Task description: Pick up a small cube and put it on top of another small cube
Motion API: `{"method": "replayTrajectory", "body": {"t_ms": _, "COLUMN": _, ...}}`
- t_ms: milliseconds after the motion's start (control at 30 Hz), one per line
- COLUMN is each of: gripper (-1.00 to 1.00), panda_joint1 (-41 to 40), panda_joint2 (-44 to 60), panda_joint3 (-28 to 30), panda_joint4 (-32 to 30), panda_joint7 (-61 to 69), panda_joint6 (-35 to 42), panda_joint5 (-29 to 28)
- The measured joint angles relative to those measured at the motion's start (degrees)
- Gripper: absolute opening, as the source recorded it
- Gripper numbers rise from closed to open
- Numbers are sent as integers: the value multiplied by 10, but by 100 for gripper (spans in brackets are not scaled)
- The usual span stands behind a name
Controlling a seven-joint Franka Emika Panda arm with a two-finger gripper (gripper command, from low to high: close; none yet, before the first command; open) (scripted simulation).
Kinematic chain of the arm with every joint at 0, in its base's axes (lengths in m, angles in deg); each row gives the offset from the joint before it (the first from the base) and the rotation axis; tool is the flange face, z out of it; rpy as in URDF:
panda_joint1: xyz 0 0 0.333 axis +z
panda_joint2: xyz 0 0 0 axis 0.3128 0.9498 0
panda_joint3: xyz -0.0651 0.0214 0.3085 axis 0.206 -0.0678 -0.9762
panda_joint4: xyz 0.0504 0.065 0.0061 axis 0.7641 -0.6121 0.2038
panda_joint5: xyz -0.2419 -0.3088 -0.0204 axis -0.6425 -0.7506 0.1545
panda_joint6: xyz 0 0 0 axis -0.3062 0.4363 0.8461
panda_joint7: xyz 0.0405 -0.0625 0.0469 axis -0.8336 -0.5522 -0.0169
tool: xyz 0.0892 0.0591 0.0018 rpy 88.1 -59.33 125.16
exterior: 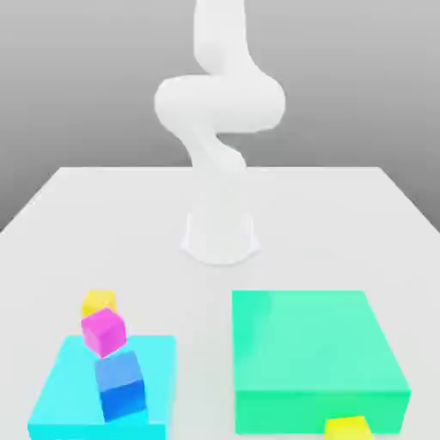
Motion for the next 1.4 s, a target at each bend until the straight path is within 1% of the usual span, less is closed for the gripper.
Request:
{"method": "replayTrajectory", "body": {"t_ms": 367, "gripper": 0, "panda_joint1": -189, "panda_joint2": 204, "panda_joint3": 18, "panda_joint4": -187, "panda_joint7": -255, "panda_joint6": -166, "panda_joint5": -16}}
{"method": "replayTrajectory", "body": {"t_ms": 533, "gripper": 0, "panda_joint1": -275, "panda_joint2": 315, "panda_joint3": 41, "panda_joint4": -280, "panda_joint7": -386, "panda_joint6": -252, "panda_joint5": -21}}
{"method": "replayTrajectory", "body": {"t_ms": 600, "gripper": 0, "panda_joint1": -300, "panda_joint2": 376, "panda_joint3": 59, "panda_joint4": -314, "panda_joint7": -430, "panda_joint6": -298, "panda_joint5": -11}}
{"method": "replayTrajectory", "body": {"t_ms": 667, "gripper": 0, "panda_joint1": -327, "panda_joint2": 430, "panda_joint3": 56, "panda_joint4": -320, "panda_joint7": -434, "panda_joint6": -339, "panda_joint5": 10}}
{"method": "replayTrajectory", "body": {"t_ms": 700, "gripper": 0, "panda_joint1": -325, "panda_joint2": 453, "panda_joint3": 50, "panda_joint4": -318, "panda_joint7": -430, "panda_joint6": -357, "panda_joint5": 21}}
{"method": "replayTrajectory", "body": {"t_ms": 767, "gripper": 0, "panda_joint1": -340, "panda_joint2": 496, "panda_joint3": 29, "panda_joint4": -312, "panda_joint7": -418, "panda_joint6": -392, "panda_joint5": 39}}
{"method": "replayTrajectory", "body": {"t_ms": 833, "gripper": 0, "panda_joint1": -358, "panda_joint2": 538, "panda_joint3": 10, "panda_joint4": -305, "panda_joint7": -413, "panda_joint6": -427, "panda_joint5": 46}}
{"method": "replayTrajectory", "body": {"t_ms": 867, "gripper": -100, "panda_joint1": -365, "panda_joint2": 557, "panda_joint3": 3, "panda_joint4": -301, "panda_joint7": -413, "panda_joint6": -443, "panda_joint5": 47}}
{"method": "replayTrajectory", "body": {"t_ms": 1100, "gripper": -100, "panda_joint1": -367, "panda_joint2": 562, "panda_joint3": 1, "panda_joint4": -301, "panda_joint7": -415, "panda_joint6": -447, "panda_joint5": 45}}
{"method": "replayTrajectory", "body": {"t_ms": 1267, "gripper": -100, "panda_joint1": -355, "panda_joint2": 473, "panda_joint3": 20, "panda_joint4": -317, "panda_joint7": -435, "panda_joint6": -375, "panda_joint5": 17}}
{"method": "replayTrajectory", "body": {"t_ms": 1367, "gripper": -100, "panda_joint1": -359, "panda_joint2": 413, "panda_joint3": 21, "panda_joint4": -327, "panda_joint7": -447, "panda_joint6": -325, "panda_joint5": 2}}
{"method": "replayTrajectory", "body": {"t_ms": 1400, "gripper": -100, "panda_joint1": -360, "panda_joint2": 411, "panda_joint3": 19, "panda_joint4": -317, "panda_joint7": -456, "panda_joint6": -314, "panda_joint5": 0}}
